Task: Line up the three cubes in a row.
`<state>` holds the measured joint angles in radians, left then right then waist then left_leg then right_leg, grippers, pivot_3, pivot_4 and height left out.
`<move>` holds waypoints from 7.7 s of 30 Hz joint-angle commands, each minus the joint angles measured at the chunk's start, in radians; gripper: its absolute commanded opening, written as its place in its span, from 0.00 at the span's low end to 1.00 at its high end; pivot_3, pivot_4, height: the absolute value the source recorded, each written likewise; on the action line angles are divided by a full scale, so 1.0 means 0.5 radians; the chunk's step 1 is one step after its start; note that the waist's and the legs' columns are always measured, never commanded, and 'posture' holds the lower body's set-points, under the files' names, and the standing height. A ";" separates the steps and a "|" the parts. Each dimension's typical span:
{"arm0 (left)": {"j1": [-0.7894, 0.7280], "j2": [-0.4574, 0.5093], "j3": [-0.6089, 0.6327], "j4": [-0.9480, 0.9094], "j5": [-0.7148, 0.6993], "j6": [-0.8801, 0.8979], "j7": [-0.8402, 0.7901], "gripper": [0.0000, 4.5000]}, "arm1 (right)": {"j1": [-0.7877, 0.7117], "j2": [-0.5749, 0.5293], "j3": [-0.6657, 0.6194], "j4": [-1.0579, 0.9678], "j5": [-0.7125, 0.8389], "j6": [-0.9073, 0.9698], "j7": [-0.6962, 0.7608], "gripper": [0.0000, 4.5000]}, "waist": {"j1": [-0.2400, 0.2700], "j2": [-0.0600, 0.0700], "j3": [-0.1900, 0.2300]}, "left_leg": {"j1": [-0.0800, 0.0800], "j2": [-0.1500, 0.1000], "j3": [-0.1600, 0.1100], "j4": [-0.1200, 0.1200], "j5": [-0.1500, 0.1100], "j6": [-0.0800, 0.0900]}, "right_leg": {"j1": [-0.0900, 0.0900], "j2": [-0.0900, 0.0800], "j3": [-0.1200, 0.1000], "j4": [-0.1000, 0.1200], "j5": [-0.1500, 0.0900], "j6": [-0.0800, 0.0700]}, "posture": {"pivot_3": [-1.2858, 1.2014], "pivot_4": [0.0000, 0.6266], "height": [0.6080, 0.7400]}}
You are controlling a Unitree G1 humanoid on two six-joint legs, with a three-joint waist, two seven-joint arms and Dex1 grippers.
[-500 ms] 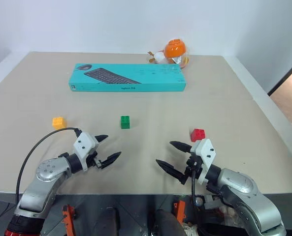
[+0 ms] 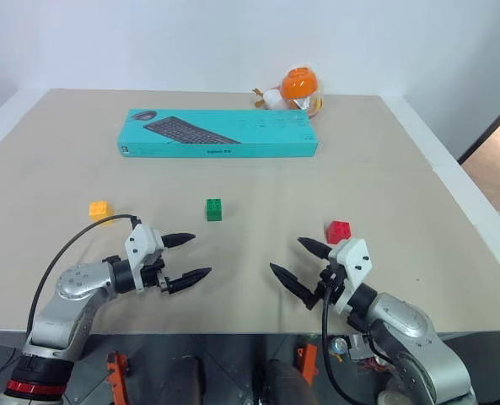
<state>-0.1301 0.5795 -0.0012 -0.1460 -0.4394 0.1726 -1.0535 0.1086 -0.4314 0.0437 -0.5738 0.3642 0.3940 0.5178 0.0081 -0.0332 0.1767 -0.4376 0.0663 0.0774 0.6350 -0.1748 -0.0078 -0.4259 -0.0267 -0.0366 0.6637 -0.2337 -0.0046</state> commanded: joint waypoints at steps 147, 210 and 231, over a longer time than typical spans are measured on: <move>-0.590 -0.623 -0.094 0.572 0.548 0.043 1.061 1.00 | -1.428 -0.296 0.126 0.904 -0.087 -0.041 1.042 0.99 | -0.015 0.003 0.000 | 0.000 -0.002 0.003 0.004 0.002 0.003 | 0.000 0.011 0.006 0.003 0.013 0.010 | 0.52 0.24 1.00; -0.034 -0.490 -0.159 -0.280 0.459 0.375 1.047 0.43 | -1.183 -0.419 0.042 0.734 -0.024 -0.049 0.974 1.00 | -0.002 0.003 0.000 | 0.001 -0.001 0.000 0.004 0.004 0.006 | 0.000 0.011 0.005 0.003 0.014 0.008 | 0.52 0.24 1.00; -0.060 -0.445 -0.203 -0.249 0.444 0.475 0.922 0.43 | -1.167 -0.402 0.047 0.752 -0.036 -0.068 0.954 1.00 | -0.002 0.003 0.000 | 0.001 -0.002 0.002 0.004 0.004 0.006 | 0.000 0.010 0.005 0.003 0.014 0.009 | 0.52 0.24 1.00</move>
<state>-0.1475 0.3481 -0.1060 -0.2464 -0.2054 0.4030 -0.5887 -0.4691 -0.6289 0.0839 -0.1745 0.3396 0.3722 0.9974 0.0070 -0.0319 0.1770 -0.4372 0.0653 0.0780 0.6369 -0.1729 -0.0050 -0.4260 -0.0219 -0.0339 0.6651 -0.2266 -0.0004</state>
